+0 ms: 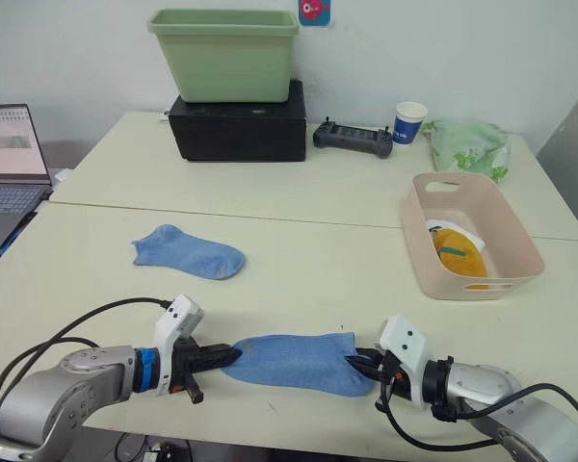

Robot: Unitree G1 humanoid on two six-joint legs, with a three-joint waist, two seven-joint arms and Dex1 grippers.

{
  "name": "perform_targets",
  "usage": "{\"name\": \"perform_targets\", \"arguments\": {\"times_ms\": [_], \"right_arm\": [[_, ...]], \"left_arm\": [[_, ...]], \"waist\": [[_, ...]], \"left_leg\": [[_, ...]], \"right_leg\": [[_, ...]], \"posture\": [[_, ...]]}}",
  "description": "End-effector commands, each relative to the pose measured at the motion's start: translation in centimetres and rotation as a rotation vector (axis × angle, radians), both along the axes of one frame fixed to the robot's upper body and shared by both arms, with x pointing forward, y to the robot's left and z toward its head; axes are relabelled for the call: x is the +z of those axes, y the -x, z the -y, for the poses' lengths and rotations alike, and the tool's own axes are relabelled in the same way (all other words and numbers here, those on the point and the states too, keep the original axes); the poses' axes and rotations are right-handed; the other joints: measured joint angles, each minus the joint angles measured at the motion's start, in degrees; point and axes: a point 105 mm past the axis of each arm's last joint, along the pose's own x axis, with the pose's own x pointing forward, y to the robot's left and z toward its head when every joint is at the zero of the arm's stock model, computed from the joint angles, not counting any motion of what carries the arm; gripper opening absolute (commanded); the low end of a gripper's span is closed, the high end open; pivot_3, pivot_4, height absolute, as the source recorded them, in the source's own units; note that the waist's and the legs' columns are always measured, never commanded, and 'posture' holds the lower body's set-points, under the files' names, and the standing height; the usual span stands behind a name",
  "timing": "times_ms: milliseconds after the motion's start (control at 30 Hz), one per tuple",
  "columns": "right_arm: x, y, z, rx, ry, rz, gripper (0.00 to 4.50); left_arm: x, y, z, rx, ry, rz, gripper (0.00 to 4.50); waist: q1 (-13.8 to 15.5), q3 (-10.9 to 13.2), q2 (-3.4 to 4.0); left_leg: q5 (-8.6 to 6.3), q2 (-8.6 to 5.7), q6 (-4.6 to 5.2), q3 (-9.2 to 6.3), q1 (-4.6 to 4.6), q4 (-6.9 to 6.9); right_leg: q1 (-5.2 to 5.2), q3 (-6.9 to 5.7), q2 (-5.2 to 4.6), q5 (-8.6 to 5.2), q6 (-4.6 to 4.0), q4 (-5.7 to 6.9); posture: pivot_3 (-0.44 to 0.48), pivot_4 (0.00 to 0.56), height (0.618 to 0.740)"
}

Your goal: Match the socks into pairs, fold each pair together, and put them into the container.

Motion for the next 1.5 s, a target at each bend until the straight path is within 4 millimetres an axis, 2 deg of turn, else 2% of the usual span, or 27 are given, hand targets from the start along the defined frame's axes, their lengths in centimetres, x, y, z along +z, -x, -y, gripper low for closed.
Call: {"name": "perform_targets", "arguments": {"times_ms": [33, 100, 167, 367, 400, 500, 533, 600, 700, 833, 1033, 1200, 1500], "right_arm": [[0.2, 0.1, 0.2, 0.015, 0.014, 0.036, 0.62], [0.2, 0.1, 0.4, 0.012, 0.013, 0.036, 1.21], [0.7, -0.3, 0.7, 0.002, -0.004, 0.063, 1.86], [0.9, 0.0, 1.0, 0.035, -0.004, 0.071, 4.15], [1.0, 0.0, 1.1, 0.038, -0.002, 0.076, 4.42], [1.7, -0.3, 1.4, 0.058, -0.011, 0.108, 4.5], [2.7, -0.5, 1.2, 0.081, -0.04, 0.136, 4.5], [3.8, -0.7, 1.0, 0.107, -0.074, 0.167, 4.5], [6.4, -2.3, -0.1, 0.096, -0.152, 0.24, 4.5], [8.0, -4.7, -2.3, 0.121, -0.132, 0.348, 4.5], [9.0, -5.9, -5.3, 0.191, -0.123, 0.409, 4.5], [8.2, -6.1, -5.1, 0.223, -0.083, 0.416, 4.5], [8.1, -6.5, -5.8, 0.282, -0.053, 0.46, 4.5]], "left_arm": [[-0.8, 0.3, -0.6, 0.019, -0.054, 0.001, 0.2], [-0.9, 0.4, -0.7, 0.021, -0.054, 0.008, 0.64], [0.2, 0.1, -0.6, 0.056, 0.014, 0.051, 1.18], [0.7, 0.3, -2.5, 0.133, -0.018, 0.104, 3.1], [0.7, 0.4, -2.7, 0.139, -0.023, 0.105, 3.38], [0.7, 0.9, -3.9, 0.178, -0.045, 0.112, 4.29], [1.2, 0.9, -4.8, 0.23, -0.033, 0.133, 4.46], [1.7, 0.9, -5.8, 0.291, -0.015, 0.158, 4.46], [2.3, 0.9, -7.1, 0.344, -0.03, 0.204, 4.46], [2.9, 0.7, -6.7, 0.348, -0.019, 0.244, 4.46], [3.8, 1.1, -5.5, 0.316, -0.025, 0.305, 4.46], [5.3, -0.2, -4.9, 0.302, -0.097, 0.486, 4.46], [5.7, -1.7, -4.5, 0.335, -0.107, 0.571, 4.46]], "waist": [[0.0, 0.0, -0.02], [0.0, 0.0, -0.01], [0.0, 0.0, 0.0], [-0.1, 0.0, -0.04], [-0.2, 0.0, -0.04], [-0.3, 0.0, -0.04], [-0.3, 0.0, -0.04], [-0.6, 0.0, -0.05], [-0.6, 0.0, -0.1], [-0.2, 0.0, -0.11], [-0.2, 0.0, -0.14], [0.1, 0.0, -0.13], [-0.2, 0.0, -0.13]], "left_leg": [[0.0, 0.0, 0.0, 0.0, 0.01, 0.0], [0.0, 0.01, 0.0, -0.02, 0.04, -0.01], [0.0, 0.01, 0.0, -0.01, 0.16, -0.02], [-0.14, 0.06, 0.23, -0.02, 0.48, -0.07], [-0.14, 0.06, 0.23, -0.02, 0.48, -0.08], [-0.14, 0.06, 0.23, -0.02, 0.52, -0.08], [-0.14, 0.06, 0.24, -0.02, 0.6, -0.1], [-0.15, 0.09, 0.25, -0.01, 0.82, -0.17], [-0.16, 0.09, 0.26, -0.02, 0.84, -0.17], [-0.15, 0.03, 0.25, -0.08, 0.8, -0.17], [-0.1, 0.09, 0.14, -0.15, 0.7, -0.19], [-0.08, 0.05, 0.11, -0.17, 0.68, -0.2], [-0.15, 0.08, 0.23, -0.15, 0.69, -0.2]], "right_leg": [[0.01, 0.0, 0.0, 0.0, 0.0, 0.0], [0.04, 0.0, 0.01, 0.0, 0.0, 0.0], [0.18, 0.0, 0.01, 0.0, 0.0, -0.01], [0.53, -0.06, 0.05, -0.03, -0.03, -0.11], [0.53, -0.06, 0.06, -0.03, -0.04, -0.11], [0.55, -0.04, 0.05, -0.03, -0.04, -0.11], [0.59, -0.01, 0.05, -0.03, -0.04, -0.11], [0.73, 0.02, 0.05, -0.04, -0.06, -0.14], [0.76, -0.04, 0.05, -0.05, -0.07, -0.13], [0.76, -0.02, 0.04, -0.05, -0.07, -0.19], [0.73, -0.06, -0.11, -0.04, -0.07, -0.36], [0.78, -0.13, -0.16, -0.04, -0.08, -0.43], [0.76, -0.13, -0.13, -0.03, -0.09, -0.39]], "posture": [[0.0, 0.15, 0.72], [0.0, 0.15, 0.72], [0.0, 0.15, 0.72], [0.0, 0.15, 0.72], [0.0, 0.15, 0.72], [0.0, 0.15, 0.72], [0.0, 0.15, 0.72], [0.0, 0.15, 0.72], [0.0, 0.15, 0.72], [0.0, 0.15, 0.72], [0.0, 0.15, 0.72], [0.0, 0.15, 0.72], [0.0, 0.15, 0.72]]}}
